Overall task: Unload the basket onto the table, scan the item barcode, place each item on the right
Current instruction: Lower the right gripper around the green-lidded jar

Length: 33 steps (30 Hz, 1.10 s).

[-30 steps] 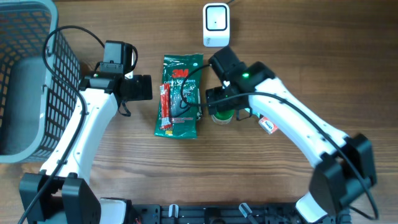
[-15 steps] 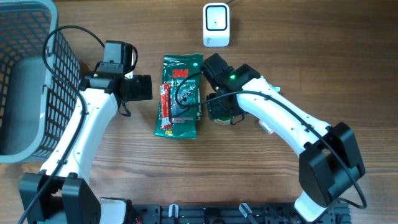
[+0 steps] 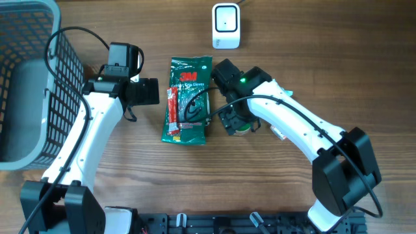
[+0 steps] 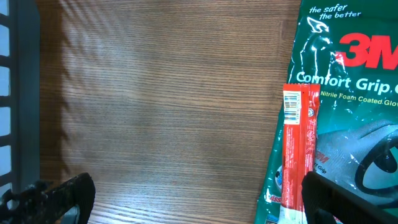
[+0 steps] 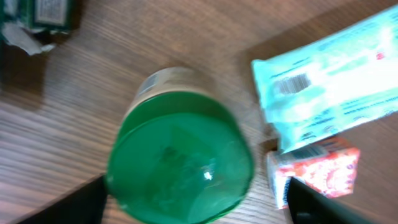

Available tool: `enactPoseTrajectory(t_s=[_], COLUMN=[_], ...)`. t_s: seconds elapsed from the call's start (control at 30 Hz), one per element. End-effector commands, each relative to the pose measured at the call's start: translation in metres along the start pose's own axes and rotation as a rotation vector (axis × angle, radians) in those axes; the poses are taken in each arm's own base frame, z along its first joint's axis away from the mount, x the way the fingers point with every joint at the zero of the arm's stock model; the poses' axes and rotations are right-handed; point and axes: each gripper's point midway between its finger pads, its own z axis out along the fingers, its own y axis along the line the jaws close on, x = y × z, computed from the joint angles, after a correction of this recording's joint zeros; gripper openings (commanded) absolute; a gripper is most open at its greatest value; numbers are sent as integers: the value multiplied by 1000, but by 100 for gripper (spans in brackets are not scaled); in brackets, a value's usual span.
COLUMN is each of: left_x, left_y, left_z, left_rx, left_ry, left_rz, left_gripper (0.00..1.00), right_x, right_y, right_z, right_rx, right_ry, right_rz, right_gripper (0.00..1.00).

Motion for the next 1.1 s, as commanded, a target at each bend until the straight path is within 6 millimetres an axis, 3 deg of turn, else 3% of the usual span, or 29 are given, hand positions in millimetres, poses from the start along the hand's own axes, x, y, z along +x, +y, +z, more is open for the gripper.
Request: enactPoseTrajectory(t_s=[0.0, 0.13, 0.23, 0.33, 0.37, 0.4, 0.43, 0.5, 0.63, 0.77, 0.97, 1.07], left_x=[2, 2, 2, 2, 2, 2, 2, 2, 2, 2, 2, 2], left_y=[3, 3, 3, 3, 3, 3, 3, 3, 3, 3, 3, 3], left_z=[0, 0, 0, 0, 0, 0, 0, 0, 0, 0, 0, 0], left_rx=[-8, -8, -8, -8, -8, -8, -8, -8, -8, -8, -8, -8], left_ry=[2, 2, 2, 2, 2, 2, 2, 2, 2, 2, 2, 2], left_rz=[4, 4, 4, 4, 4, 4, 4, 4, 4, 4, 4, 4], left_gripper=[100, 100, 100, 100, 100, 100, 100, 100, 100, 100, 100, 100], right_x=[-6, -15, -35, -41, -42, -41, -40, -38, -46, -44, -10, -3], right_y=[-4, -6, 17, 35, 34, 32, 29, 20, 12, 10, 14, 14], right_z=[0, -18, -32, -36, -36, -35, -35, -33, -33, -31, -18, -11], right_rx=[25, -5, -154, -266, -259, -251, -236, -191, -132, -127, -88, -70], right_ry=[-12, -32, -85, -93, -97, -93, -82, -66, -122, -115, 44, 65], right_rz=[106, 311, 317, 293, 292, 330, 394, 615, 715, 828, 1265, 1339], right_gripper=[100, 100, 100, 100, 85, 77, 75, 85, 100, 100, 100, 100])
